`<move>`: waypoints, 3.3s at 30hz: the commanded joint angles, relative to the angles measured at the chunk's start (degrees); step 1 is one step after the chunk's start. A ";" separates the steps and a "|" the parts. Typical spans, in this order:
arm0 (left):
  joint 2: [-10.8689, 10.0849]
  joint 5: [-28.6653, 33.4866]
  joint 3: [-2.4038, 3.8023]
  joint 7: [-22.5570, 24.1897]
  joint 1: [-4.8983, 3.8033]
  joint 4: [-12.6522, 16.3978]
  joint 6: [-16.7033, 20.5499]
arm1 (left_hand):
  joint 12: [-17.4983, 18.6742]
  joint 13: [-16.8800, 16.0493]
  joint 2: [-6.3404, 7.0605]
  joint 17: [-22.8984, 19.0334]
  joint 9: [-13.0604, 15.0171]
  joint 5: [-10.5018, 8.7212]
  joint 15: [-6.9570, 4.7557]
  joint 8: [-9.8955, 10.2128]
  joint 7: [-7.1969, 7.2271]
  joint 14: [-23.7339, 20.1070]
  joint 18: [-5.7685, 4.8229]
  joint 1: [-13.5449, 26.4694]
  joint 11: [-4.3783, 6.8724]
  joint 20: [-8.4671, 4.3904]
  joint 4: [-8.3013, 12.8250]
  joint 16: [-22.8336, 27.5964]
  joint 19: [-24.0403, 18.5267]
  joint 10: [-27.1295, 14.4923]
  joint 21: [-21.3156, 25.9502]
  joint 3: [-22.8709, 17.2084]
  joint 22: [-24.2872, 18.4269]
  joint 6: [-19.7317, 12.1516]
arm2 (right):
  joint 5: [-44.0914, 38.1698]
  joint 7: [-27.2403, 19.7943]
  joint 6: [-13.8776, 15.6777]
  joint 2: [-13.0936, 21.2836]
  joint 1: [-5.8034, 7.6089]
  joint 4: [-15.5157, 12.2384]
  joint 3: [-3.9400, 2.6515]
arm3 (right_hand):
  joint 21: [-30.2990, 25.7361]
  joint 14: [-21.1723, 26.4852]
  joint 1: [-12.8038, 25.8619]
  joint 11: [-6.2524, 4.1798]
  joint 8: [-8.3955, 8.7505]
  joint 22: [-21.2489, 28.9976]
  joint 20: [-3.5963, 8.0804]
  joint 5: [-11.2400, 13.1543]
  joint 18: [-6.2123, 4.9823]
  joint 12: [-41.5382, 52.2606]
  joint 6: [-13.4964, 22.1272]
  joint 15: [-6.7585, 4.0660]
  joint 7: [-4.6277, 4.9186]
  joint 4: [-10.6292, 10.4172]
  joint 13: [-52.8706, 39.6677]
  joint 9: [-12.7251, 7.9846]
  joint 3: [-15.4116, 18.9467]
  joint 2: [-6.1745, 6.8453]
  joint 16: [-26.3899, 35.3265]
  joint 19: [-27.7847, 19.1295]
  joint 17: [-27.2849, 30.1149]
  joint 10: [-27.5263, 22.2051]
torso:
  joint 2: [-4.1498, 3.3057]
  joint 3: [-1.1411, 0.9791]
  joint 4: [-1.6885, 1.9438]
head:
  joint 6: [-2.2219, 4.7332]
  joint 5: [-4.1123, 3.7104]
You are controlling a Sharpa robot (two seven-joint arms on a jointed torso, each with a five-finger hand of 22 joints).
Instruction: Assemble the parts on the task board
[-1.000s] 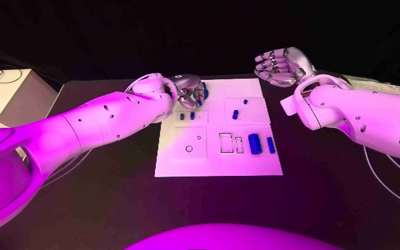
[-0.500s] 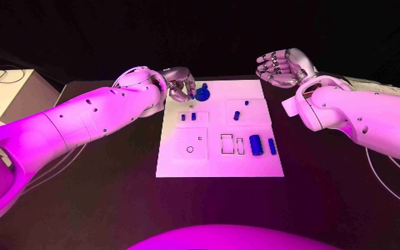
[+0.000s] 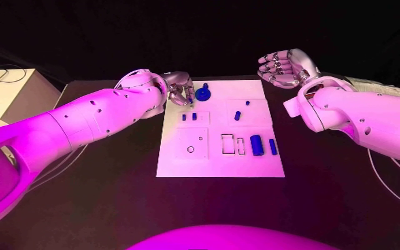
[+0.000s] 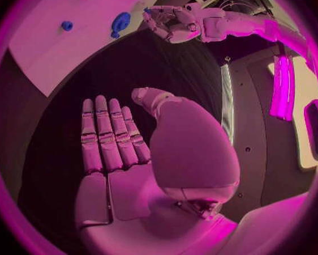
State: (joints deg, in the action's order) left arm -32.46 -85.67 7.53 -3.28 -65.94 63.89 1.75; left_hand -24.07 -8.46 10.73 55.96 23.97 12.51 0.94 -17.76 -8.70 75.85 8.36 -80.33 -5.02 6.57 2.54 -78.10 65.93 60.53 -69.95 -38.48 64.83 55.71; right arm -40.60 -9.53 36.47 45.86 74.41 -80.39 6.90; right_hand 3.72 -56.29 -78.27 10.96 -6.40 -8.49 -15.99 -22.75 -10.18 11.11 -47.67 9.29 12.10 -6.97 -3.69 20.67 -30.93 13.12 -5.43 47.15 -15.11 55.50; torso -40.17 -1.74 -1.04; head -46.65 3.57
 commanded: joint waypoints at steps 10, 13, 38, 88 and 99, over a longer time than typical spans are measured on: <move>0.44 -1.06 -0.24 -0.07 0.22 -0.25 -1.14 | 0.24 -0.06 -0.15 -0.06 0.07 -0.14 0.02 0.12 0.04 0.33 -0.99 0.49 0.03 0.02 0.00 -0.22 -0.13 0.38 0.21 0.42 -0.09 0.34 | -0.15 -0.69 -0.65 -0.04 -0.01 -0.07 -0.02 | -0.11 -0.12 0.55 0.27 -0.08 0.05 -0.10 -0.14 -0.31 -0.25 -0.30 0.06 2.49 0.33 0.07 -0.05 -0.13 -0.15 0.21 0.17 0.05 0.31 | 0.02 -0.02 0.03 | -0.29 -0.17; 0.43 -1.06 -0.25 -0.11 0.25 -0.22 -1.24 | 0.24 -0.06 -0.15 -0.06 0.07 -0.14 0.02 0.12 0.04 0.33 -0.99 0.49 0.03 0.02 0.00 -0.22 -0.13 0.38 0.21 0.42 -0.09 0.34 | -0.15 -0.69 -0.65 -0.03 -0.01 -0.07 -0.02 | -0.11 -0.12 0.55 0.27 -0.08 0.05 -0.10 -0.14 -0.31 -0.25 -0.30 0.06 2.49 0.33 0.07 -0.05 -0.13 -0.15 0.21 0.17 0.05 0.31 | 0.02 0.01 0.04 | -0.25 -0.16; 0.78 -0.95 -0.30 -0.44 0.48 -0.43 -2.63 | 0.49 -0.09 -0.12 -0.42 0.09 -0.15 -0.01 0.18 0.08 0.17 -0.95 0.60 0.06 0.00 0.00 -0.10 -0.30 0.49 0.40 0.55 -0.28 0.41 | -0.15 -0.70 -0.59 0.02 -0.01 -0.12 -0.02 | -0.11 -0.09 0.64 0.29 -0.06 0.19 -0.11 -0.12 -0.30 -0.32 -0.31 0.08 2.50 0.30 0.08 -0.08 -0.11 -0.14 0.26 0.14 0.15 0.28 | 0.00 -0.04 -0.03 | -0.56 -0.10; 0.53 -2.18 -1.48 -0.15 0.57 -0.42 -1.49 | 1.54 -0.89 0.87 -2.90 -0.22 -0.26 0.39 1.93 -0.07 -1.71 -0.40 2.19 -0.31 0.37 -0.49 0.51 -2.93 -1.05 3.20 2.52 -3.00 -1.32 | -0.14 -0.31 -1.37 0.19 -0.01 0.01 -0.02 | -0.11 -0.02 1.17 0.37 0.06 0.75 -0.17 -0.12 -0.29 -0.52 -0.26 0.16 2.58 0.09 0.08 -0.23 0.12 -0.06 0.46 0.07 0.55 0.23 | 0.05 -0.04 -0.06 | -0.82 -0.47; 0.44 -2.24 -1.49 -0.42 0.57 -0.39 -1.09 | 1.44 -1.45 1.12 -3.53 -0.79 -0.17 0.51 3.72 0.20 -2.27 -0.25 2.21 -0.39 0.57 -0.52 0.40 -3.28 -1.97 3.97 2.50 -3.69 -4.12 | -0.14 -0.41 -1.17 0.13 -0.02 0.07 -0.02 | -0.12 0.08 1.17 0.39 0.11 0.89 -0.19 -0.15 -0.27 -0.59 -0.19 0.20 2.58 0.15 0.08 -0.27 0.16 -0.01 0.54 0.00 0.66 0.17 | 0.01 -0.01 0.02 | -0.72 -0.55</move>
State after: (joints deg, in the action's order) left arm -32.04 -87.48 6.02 -3.64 -65.37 63.40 0.49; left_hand -22.74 -9.85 11.70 52.47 23.25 12.35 1.55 -14.28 -8.41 74.00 8.37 -78.46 -5.43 7.18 1.98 -77.83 63.04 58.86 -66.22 -36.20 61.19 51.90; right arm -40.58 -9.44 35.92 46.02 74.40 -80.30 6.90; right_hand 3.72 -56.29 -77.58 11.13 -6.40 -7.66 -15.99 -22.75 -10.18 10.87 -47.67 9.30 12.10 -6.97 -3.69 20.47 -30.93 13.20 -5.22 47.15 -14.53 55.66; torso -40.13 -1.75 -1.03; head -47.39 3.04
